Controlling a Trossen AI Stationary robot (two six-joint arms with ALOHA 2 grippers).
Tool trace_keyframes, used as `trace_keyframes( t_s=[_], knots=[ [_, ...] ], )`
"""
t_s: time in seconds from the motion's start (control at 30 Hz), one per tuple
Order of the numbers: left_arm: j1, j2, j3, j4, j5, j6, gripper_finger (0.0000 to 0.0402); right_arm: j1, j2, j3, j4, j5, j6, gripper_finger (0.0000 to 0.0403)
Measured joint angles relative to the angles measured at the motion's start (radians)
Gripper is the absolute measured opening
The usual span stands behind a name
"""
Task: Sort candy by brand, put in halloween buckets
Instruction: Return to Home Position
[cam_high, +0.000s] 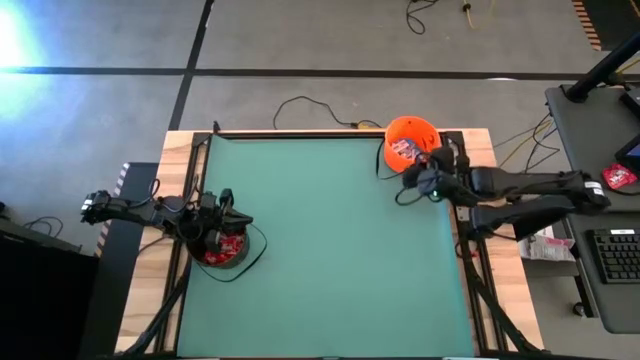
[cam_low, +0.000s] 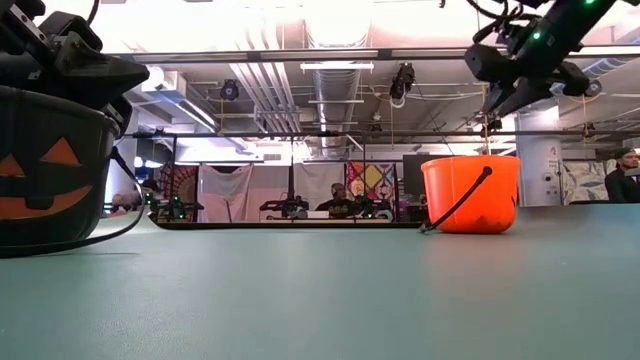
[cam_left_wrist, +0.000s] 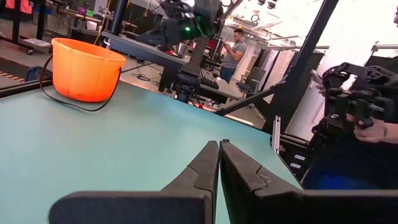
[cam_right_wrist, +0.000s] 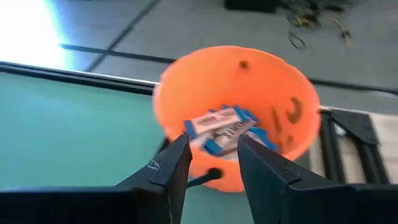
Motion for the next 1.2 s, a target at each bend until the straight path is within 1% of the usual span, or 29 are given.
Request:
trace_keyframes(
  t_s=[0.17,0.33,0.43,0.53,0.57,0.67,0.77,0.87,1.0,1.07,1.1,1.13,1.2],
  knots=[
    [0.0,0.0,0.0,0.0,0.0,0.0,0.0,0.174,0.003,-0.03,0.055,0.1,-0.01,0.0112],
    [0.0,0.0,0.0,0.0,0.0,0.0,0.0,0.326,0.002,-0.031,0.065,0.222,-0.018,0.01],
    [0.0,0.0,0.0,0.0,0.0,0.0,0.0,0.373,0.003,-0.022,0.067,0.244,-0.122,0.0097],
    [0.0,0.0,0.0,0.0,0.0,0.0,0.0,0.38,0.009,-0.004,0.065,0.188,-0.258,0.0095],
    [0.0,0.0,0.0,0.0,0.0,0.0,0.0,0.38,0.01,0.004,0.066,0.162,-0.262,0.0096],
    [0.0,0.0,0.0,0.0,0.0,0.0,0.0,0.381,0.004,0.028,0.084,0.142,-0.166,0.0097],
    [0.0,0.0,0.0,0.0,0.0,0.0,0.0,0.404,-0.032,0.035,0.089,0.138,-0.177,0.0096],
    [0.0,0.0,0.0,0.0,0.0,0.0,0.0,0.436,-0.113,0.014,0.083,0.132,-0.235,0.0093],
    [0.0,0.0,0.0,0.0,0.0,0.0,0.0,0.489,-0.281,-0.059,0.102,0.122,-0.274,0.0086],
    [0.0,0.0,0.0,0.0,0.0,0.0,0.0,0.504,-0.387,-0.121,0.2,0.115,-0.312,0.0082],
    [0.0,0.0,0.0,0.0,0.0,0.0,0.0,0.507,-0.439,-0.158,0.279,0.087,-0.361,0.008],
    [0.0,0.0,0.0,0.0,0.0,0.0,0.0,0.506,-0.489,-0.199,0.377,0.032,-0.427,0.0079],
    [0.0,0.0,0.0,0.0,0.0,0.0,0.0,0.501,-0.577,-0.278,0.595,-0.142,-0.566,0.0076]
  ],
)
